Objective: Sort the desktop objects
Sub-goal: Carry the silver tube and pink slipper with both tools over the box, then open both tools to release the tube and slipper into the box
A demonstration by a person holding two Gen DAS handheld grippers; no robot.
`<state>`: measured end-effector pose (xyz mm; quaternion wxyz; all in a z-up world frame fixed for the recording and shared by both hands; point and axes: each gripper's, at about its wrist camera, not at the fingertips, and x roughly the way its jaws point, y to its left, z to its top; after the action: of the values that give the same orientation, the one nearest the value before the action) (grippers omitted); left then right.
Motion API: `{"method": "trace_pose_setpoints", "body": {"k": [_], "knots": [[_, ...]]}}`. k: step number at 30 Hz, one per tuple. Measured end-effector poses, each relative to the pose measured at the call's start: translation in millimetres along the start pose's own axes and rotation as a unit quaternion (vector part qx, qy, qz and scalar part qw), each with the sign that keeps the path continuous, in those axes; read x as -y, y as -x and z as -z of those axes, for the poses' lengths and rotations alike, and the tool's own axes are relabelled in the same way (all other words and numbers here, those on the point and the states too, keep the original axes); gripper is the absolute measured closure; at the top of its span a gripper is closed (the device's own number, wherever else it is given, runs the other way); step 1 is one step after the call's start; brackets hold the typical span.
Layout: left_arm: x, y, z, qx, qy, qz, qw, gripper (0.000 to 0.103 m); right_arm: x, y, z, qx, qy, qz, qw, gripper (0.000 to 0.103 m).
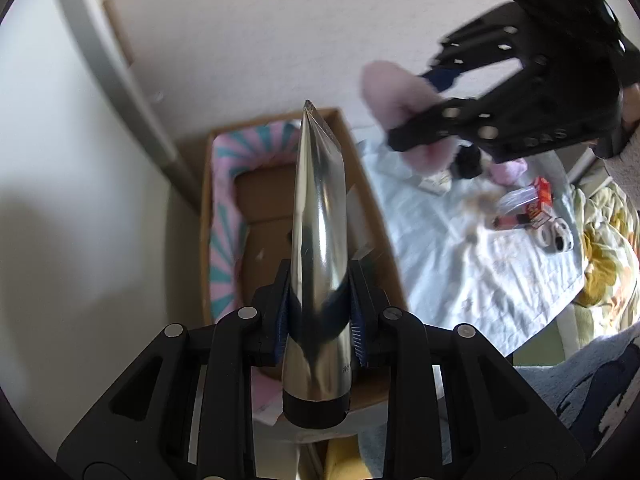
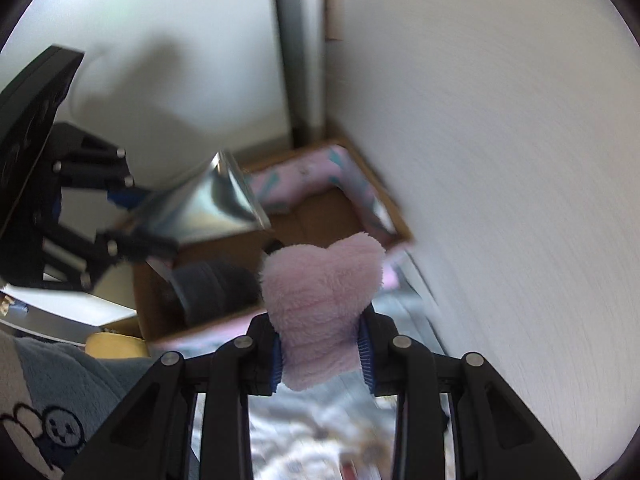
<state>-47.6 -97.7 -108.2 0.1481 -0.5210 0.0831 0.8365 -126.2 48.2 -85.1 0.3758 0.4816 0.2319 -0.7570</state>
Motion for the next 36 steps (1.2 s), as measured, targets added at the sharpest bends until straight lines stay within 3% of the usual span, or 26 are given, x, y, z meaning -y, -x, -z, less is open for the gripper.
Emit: {"method": "trace_pose_setpoints", "body": {"k": [5,11,22,24,25,26,27,28,29,31,36], "knots": [[-16.1,-13.7,18.7,-0.013,0.024,0.002,0.9996,0.080,-10.2,-54.2,-32.9,-0.020,0.003,-0.012,1.000,0.075],[-24.7,-32.5,32.5,-0.025,0.032,0.006,0.9992,0.080,-5.4,-106.2,-44.8,-0.060,-0.020,-0.024,0.998,0.075],[-21.6,-59.8,37.6,-0.051,0.019,0.003,0.9985,0.078,4.5,-135.3,-46.8,-0.097,-0.038,-0.029,0.994,0.072],[-18.1,-60.4,36.9,-0.056,0.007,-0.005,0.9984,0.070,7.9,-138.6,-47.5,-0.105,-0.049,-0.033,0.993,0.062],[-16.5,-58.8,36.0,-0.056,0.002,-0.006,0.9984,0.064,9.4,-138.2,-47.3,-0.104,-0.054,-0.032,0.993,0.052],[-14.4,-56.0,35.1,-0.050,-0.002,-0.013,0.9986,0.040,11.6,-135.3,-47.2,-0.098,-0.061,-0.029,0.993,0.045],[-13.8,-52.8,34.1,-0.042,-0.003,-0.019,0.9989,0.009,12.8,-131.6,-47.4,-0.089,-0.065,-0.032,0.993,0.043],[-13.6,-48.5,32.8,-0.029,-0.003,-0.025,0.9993,0.000,14.1,-125.7,-47.5,-0.073,-0.069,-0.033,0.994,0.034],[-14.2,-43.9,31.7,-0.015,-0.001,-0.028,0.9995,0.000,15.1,-120.7,-47.2,-0.061,-0.072,-0.028,0.995,0.018],[-17.8,-40.8,28.6,-0.014,0.008,-0.017,0.9997,0.000,16.5,-112.1,-45.7,-0.047,-0.075,-0.019,0.996,0.000],[-23.9,-40.5,24.9,-0.022,0.021,-0.033,0.9990,0.000,15.0,-104.5,-45.8,-0.048,-0.076,0.002,0.996,0.000]]}}
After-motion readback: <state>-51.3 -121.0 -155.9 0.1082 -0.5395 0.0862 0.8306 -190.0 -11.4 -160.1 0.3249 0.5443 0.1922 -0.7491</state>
